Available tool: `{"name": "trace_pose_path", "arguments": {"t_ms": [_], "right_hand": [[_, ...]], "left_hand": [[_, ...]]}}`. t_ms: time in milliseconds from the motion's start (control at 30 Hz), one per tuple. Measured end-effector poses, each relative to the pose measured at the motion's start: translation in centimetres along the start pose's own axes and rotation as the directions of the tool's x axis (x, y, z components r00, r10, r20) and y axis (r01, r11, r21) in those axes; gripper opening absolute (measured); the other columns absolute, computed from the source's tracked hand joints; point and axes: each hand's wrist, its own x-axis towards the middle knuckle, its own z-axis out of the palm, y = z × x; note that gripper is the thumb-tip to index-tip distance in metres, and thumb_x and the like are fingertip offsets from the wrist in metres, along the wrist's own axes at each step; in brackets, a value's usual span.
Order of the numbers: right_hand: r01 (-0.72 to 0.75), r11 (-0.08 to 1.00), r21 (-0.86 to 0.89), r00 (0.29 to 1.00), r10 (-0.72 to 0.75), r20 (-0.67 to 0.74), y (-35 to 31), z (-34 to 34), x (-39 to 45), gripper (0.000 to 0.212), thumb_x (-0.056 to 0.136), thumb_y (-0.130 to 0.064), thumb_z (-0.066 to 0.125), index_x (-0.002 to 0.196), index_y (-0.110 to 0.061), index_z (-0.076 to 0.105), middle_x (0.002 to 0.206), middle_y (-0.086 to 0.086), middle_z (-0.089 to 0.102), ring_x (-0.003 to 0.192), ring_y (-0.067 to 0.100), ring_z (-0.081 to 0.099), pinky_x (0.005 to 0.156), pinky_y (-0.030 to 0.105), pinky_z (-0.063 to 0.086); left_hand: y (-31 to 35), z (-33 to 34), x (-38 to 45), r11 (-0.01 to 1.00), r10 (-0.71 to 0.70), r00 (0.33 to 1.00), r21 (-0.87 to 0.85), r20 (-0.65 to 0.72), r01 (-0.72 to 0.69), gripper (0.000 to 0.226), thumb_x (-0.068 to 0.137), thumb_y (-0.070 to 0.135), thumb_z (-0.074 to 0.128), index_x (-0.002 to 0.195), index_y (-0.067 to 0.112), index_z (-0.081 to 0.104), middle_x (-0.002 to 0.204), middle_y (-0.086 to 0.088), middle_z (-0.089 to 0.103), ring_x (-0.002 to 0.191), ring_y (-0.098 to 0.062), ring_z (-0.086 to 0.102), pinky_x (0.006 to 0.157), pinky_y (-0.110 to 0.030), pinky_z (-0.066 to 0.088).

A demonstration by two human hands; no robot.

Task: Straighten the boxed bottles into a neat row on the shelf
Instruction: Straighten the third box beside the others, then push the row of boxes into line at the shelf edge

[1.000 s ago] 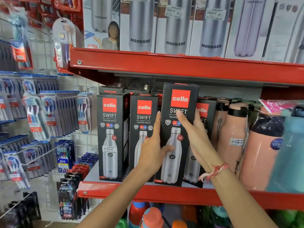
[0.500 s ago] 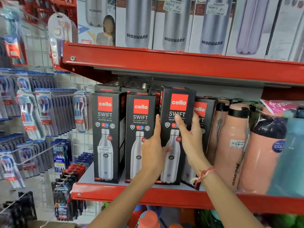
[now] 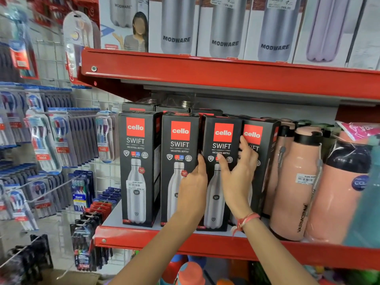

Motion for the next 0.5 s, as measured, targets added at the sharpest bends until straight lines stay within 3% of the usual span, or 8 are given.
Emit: {"name": "trace_pose_path", "arguments": {"t_ms": [67,133,200,267,367,433,500], "right_hand": [[0.095,0.994,-0.057,0.993,-0.099,-0.070,-0.6,0.1,-0.8,0.065,0.085,-0.006,0.068,0.145,-0.010,0.040,0.136,0.018,0.042,0.129,0.027,0.040,0.109,0.021,0.030],[0.194,0.978,-0.078,0.973,-0.202,-0.112,-1.6,0.7,-1.8,0.059,0.087,-0.003,0.064,0.142,-0.008,0.045,0.134,0.018,0.042,0.127,0.026,0.039,0.108,0.026,0.032],[0.263,0.965,0.025,0.963,-0.260,-0.071,-2.6,1.7,-2.9,0.050,0.089,-0.002,0.060,0.138,-0.007,0.049,0.131,0.014,0.044,0.124,0.025,0.045,0.106,0.028,0.035],[0.240,0.946,0.218,0.963,-0.260,0.065,-3.7,2.8,-4.4,0.041,0.092,-0.001,0.056,0.133,-0.006,0.052,0.124,0.009,0.050,0.116,0.021,0.054,0.100,0.031,0.046],[0.062,0.923,0.381,0.924,-0.198,0.328,-5.0,5.0,-7.5,0.039,0.095,-0.005,0.053,0.133,-0.007,0.052,0.125,0.004,0.058,0.116,0.011,0.059,0.100,0.033,0.049],[-0.077,0.933,0.353,0.862,-0.115,0.493,-5.2,6.7,-9.9,0.049,0.098,-0.017,0.051,0.145,-0.015,0.040,0.143,-0.005,0.047,0.133,0.009,0.047,0.111,0.030,0.038],[-0.190,0.948,0.256,0.776,-0.015,0.630,-4.9,8.5,-12.2,0.063,0.099,-0.032,0.047,0.153,-0.025,0.016,0.157,-0.014,0.019,0.147,0.007,0.021,0.118,0.024,0.020]], "left_hand": [[-1.0,-1.0,-0.7,0.995,0.072,0.994,-0.057,-0.085,-0.077,0.056,0.094,0.008,0.056,0.146,0.010,0.035,0.102,-0.013,0.073,0.088,-0.030,0.068,0.067,-0.031,0.044],[-2.5,-2.5,-1.6,0.955,0.093,0.968,-0.255,-0.234,-0.153,0.037,0.089,0.007,0.065,0.126,0.009,0.062,0.092,-0.012,0.078,0.082,-0.025,0.073,0.071,-0.028,0.052],[-4.5,-3.8,-2.5,0.904,0.041,0.919,-0.376,-0.393,-0.202,0.022,0.085,0.004,0.070,0.107,0.007,0.073,0.089,-0.007,0.079,0.076,-0.013,0.073,0.069,-0.012,0.051],[-6.8,-4.8,-3.1,0.892,-0.011,0.875,-0.401,-0.485,-0.211,0.018,0.087,0.004,0.069,0.105,0.007,0.072,0.095,-0.003,0.075,0.085,-0.008,0.067,0.077,-0.007,0.048],[-10.2,-5.6,-3.6,0.880,-0.194,0.834,-0.468,-0.517,-0.085,0.024,0.094,0.009,0.060,0.118,0.008,0.062,0.114,-0.007,0.059,0.104,-0.013,0.057,0.094,-0.028,0.048],[-12.0,-5.6,-4.3,0.814,-0.328,0.852,-0.580,-0.407,0.036,0.034,0.100,0.021,0.049,0.133,0.013,0.050,0.131,-0.006,0.047,0.121,-0.008,0.046,0.105,-0.026,0.039],[-13.6,-5.3,-5.2,0.771,-0.341,0.899,-0.629,-0.276,0.100,0.044,0.103,0.036,0.034,0.146,0.024,0.035,0.146,0.006,0.037,0.136,-0.002,0.032,0.111,-0.020,0.026]]}}
